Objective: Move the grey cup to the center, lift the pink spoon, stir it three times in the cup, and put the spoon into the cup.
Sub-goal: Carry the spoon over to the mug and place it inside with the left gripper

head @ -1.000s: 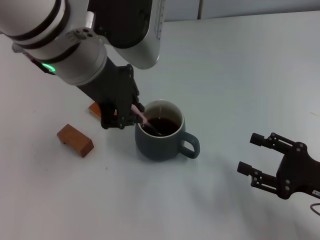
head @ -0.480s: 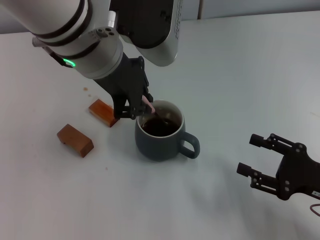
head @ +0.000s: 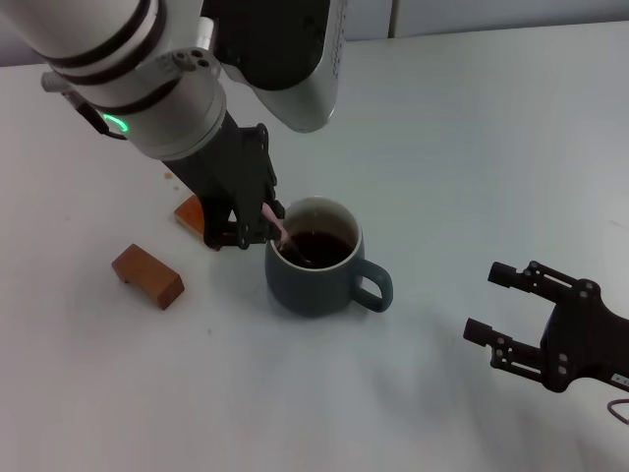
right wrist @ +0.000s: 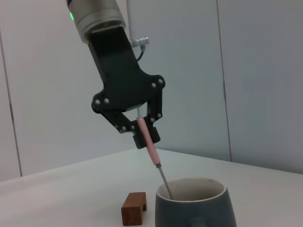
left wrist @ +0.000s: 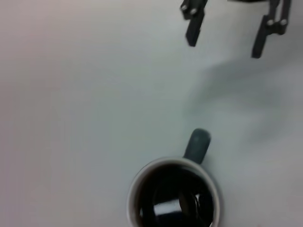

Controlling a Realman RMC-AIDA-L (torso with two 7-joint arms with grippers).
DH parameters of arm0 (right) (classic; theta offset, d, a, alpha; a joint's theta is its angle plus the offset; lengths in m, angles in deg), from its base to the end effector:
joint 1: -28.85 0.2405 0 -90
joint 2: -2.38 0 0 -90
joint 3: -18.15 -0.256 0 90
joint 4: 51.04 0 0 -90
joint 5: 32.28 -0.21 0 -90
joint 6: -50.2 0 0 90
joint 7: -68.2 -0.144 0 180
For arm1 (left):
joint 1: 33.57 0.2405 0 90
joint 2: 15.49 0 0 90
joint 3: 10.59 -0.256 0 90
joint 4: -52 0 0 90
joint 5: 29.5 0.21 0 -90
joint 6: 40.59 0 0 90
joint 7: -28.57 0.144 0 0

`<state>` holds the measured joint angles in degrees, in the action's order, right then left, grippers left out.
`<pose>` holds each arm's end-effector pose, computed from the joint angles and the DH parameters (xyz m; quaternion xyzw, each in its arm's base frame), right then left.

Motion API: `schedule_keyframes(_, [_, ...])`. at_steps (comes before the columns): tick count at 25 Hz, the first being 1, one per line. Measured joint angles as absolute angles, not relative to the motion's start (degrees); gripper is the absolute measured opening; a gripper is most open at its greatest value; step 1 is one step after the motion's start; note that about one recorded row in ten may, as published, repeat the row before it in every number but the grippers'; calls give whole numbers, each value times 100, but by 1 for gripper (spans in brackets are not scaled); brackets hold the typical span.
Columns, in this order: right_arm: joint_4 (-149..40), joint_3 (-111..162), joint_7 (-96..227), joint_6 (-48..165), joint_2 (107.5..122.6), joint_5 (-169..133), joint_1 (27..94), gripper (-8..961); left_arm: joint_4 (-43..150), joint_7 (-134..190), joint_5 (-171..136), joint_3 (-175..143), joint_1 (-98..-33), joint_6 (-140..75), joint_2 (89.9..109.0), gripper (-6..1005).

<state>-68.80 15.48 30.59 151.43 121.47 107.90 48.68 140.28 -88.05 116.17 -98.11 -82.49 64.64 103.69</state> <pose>0.3288 0.2170 -0.0224 -0.9028 0.1483 0.3315 0.2304 -0.0633 0.3342 -0.0047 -0.9579 0.1320 0.2519 0.0394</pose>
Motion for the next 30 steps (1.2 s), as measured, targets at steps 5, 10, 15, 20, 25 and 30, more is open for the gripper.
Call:
schedule_keyframes(5, [-6879, 1543, 3060, 15145, 12147, 10790, 4872, 745, 14001, -8765, 11305, -9724, -8265, 6383, 10369, 164])
schedule_keyframes(10, [-6878, 1526, 3061, 15146, 12147, 10791, 4853, 746, 13922, -8802, 11413, -9779, -8228, 5980, 10369, 166])
schedule_keyframes(15, [-6879, 1517, 3067, 15160, 12147, 10791, 4852, 746, 13855, -8874, 11678, -9742, -8271, 5953, 10369, 168])
schedule_keyframes(20, [-6879, 1545, 3068, 15159, 12146, 10791, 4874, 746, 13861, -8998, 11829, -9732, -8334, 6322, 10369, 170])
schedule_keyframes(25, [-6879, 1553, 3067, 15158, 12147, 10790, 4886, 746, 13935, -9031, 11778, -9724, -8359, 6553, 10369, 171])
schedule_keyframes(30, [-6879, 1560, 3067, 15154, 12147, 10791, 4888, 745, 13973, -8988, 11270, -9740, -8334, 6477, 10368, 173])
